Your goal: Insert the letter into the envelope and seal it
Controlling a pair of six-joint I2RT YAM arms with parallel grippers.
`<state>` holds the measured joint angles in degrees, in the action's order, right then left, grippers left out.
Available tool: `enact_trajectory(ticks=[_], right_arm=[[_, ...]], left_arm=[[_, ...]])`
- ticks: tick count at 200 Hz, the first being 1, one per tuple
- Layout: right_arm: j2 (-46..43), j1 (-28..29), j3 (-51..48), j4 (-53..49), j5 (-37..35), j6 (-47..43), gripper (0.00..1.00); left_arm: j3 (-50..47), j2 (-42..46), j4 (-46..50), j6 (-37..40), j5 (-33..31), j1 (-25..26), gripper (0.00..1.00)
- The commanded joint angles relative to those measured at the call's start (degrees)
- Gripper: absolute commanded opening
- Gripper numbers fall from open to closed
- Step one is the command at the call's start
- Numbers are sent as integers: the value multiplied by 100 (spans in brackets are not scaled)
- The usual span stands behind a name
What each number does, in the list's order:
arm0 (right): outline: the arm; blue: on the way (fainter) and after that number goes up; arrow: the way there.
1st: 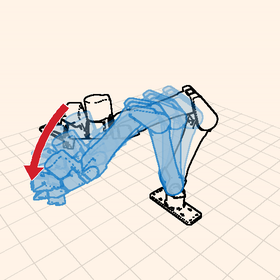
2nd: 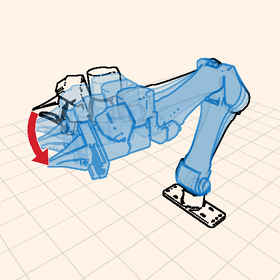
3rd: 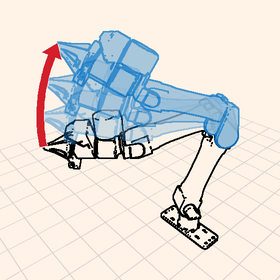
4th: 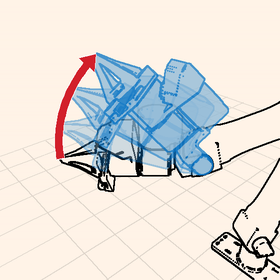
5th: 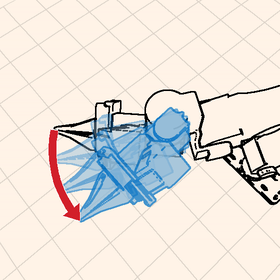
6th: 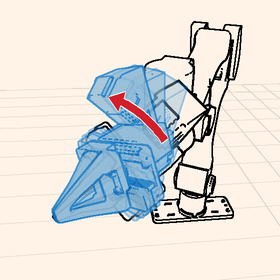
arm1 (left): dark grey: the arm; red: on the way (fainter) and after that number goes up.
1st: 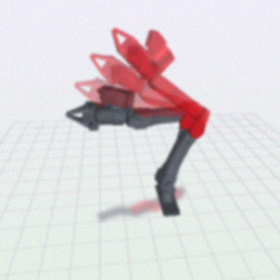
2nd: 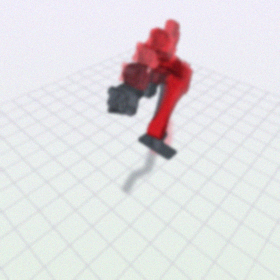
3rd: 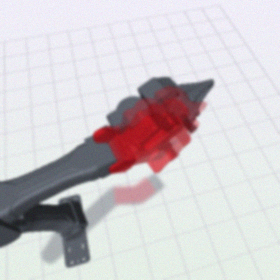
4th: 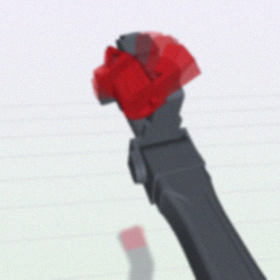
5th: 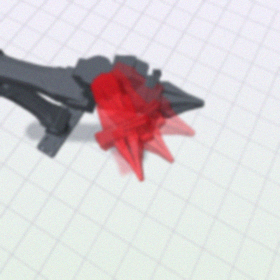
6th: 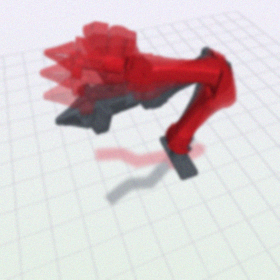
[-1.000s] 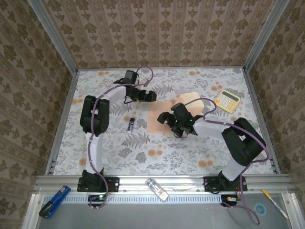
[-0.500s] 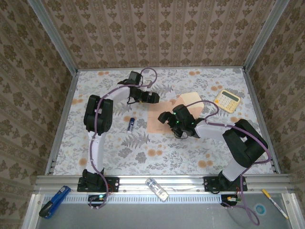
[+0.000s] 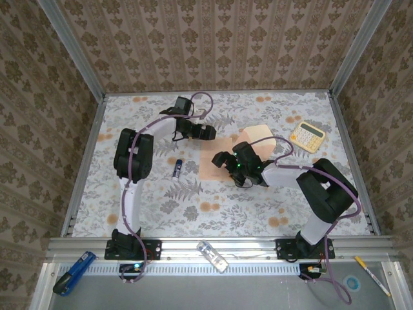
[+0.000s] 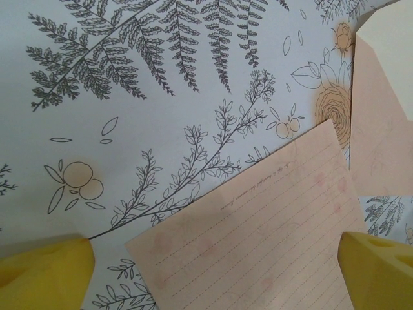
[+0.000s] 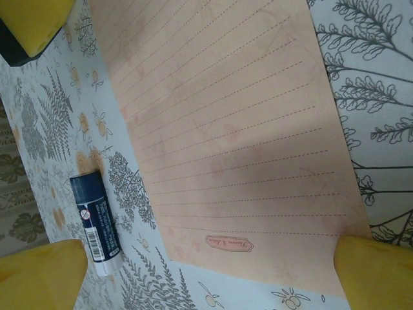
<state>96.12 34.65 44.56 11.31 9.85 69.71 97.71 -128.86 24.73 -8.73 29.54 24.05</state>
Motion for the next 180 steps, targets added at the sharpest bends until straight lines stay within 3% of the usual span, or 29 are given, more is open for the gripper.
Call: enact_trajectory(ticks=[1,111,180], right_arm=[[196,33,16,29,26,80,100],[193,24,-43,-21,0,-6,100],[131,15,-65,-85,-25,-64,100]], left_arm=[[-61,-210,-5,89,194,135,97],[-473,30,9,64,1184,172,97],[-821,520,275,216,1403,170,97]])
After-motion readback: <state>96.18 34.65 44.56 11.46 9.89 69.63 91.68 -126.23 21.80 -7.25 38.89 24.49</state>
